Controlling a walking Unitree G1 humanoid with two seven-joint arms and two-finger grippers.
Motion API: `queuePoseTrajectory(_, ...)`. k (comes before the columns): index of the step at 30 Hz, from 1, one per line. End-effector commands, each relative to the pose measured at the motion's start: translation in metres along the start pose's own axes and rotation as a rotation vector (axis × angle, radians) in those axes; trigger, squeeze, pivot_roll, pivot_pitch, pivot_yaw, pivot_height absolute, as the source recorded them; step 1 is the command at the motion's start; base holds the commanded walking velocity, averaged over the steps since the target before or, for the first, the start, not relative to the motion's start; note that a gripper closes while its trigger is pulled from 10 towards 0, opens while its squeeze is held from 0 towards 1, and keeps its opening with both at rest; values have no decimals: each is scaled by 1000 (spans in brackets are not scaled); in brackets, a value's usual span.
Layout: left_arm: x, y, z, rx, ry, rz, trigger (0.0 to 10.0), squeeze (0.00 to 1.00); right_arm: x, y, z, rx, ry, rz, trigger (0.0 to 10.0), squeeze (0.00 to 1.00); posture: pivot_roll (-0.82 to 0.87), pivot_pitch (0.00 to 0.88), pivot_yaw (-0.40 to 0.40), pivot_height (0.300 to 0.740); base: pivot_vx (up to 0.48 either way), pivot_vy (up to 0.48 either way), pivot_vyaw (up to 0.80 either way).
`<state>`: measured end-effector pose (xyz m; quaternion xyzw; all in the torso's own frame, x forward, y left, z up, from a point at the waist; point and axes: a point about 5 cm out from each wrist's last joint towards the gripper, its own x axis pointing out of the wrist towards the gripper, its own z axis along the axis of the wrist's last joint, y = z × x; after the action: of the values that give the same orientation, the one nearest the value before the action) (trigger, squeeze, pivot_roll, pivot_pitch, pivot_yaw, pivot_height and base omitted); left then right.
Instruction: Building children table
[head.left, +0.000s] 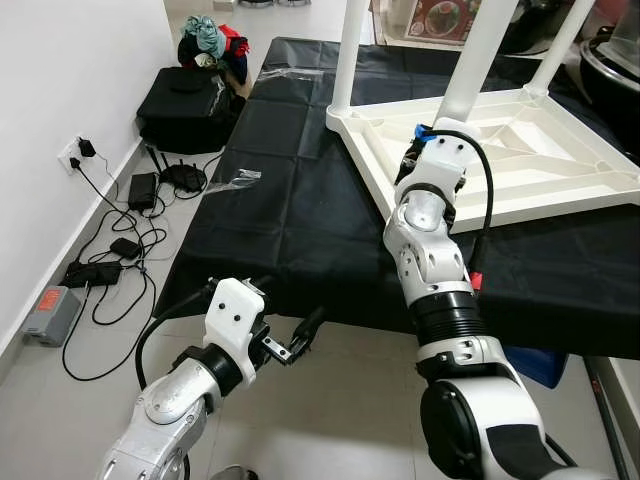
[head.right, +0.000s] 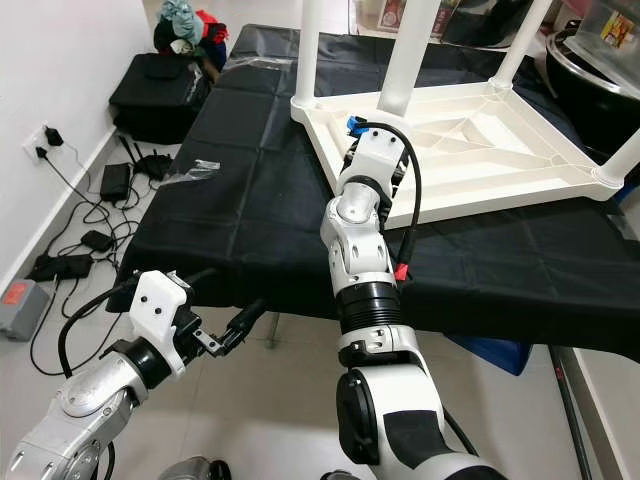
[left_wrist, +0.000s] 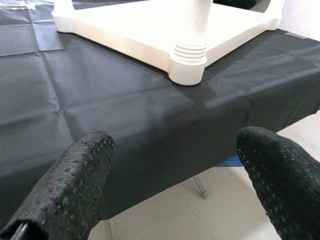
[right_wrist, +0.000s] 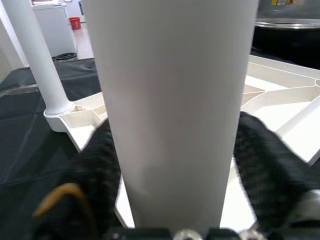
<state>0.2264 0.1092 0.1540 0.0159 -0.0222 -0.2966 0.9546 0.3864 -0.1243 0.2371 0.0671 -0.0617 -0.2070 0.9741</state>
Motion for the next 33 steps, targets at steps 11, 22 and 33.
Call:
queuePoseTrajectory(11, 1, -5, -4, -7, 7, -12, 10000, 0, 5, -8, -4, -11, 11, 128, 10000, 0, 158, 102, -70, 740, 0, 0, 0)
queuePoseTrajectory(22, 1, -4, -3, -7, 1, -8, 10000, 0, 13, -25, -15, -3, 41, 571, 10000, 0, 159, 108, -70, 740, 0, 0, 0)
queuePoseTrajectory(33, 1, -4, -3, -6, 0, -8, 10000, 0, 22, -41, -19, -44, 157, 959, 10000, 0, 165, 109, -77, 740, 0, 0, 0)
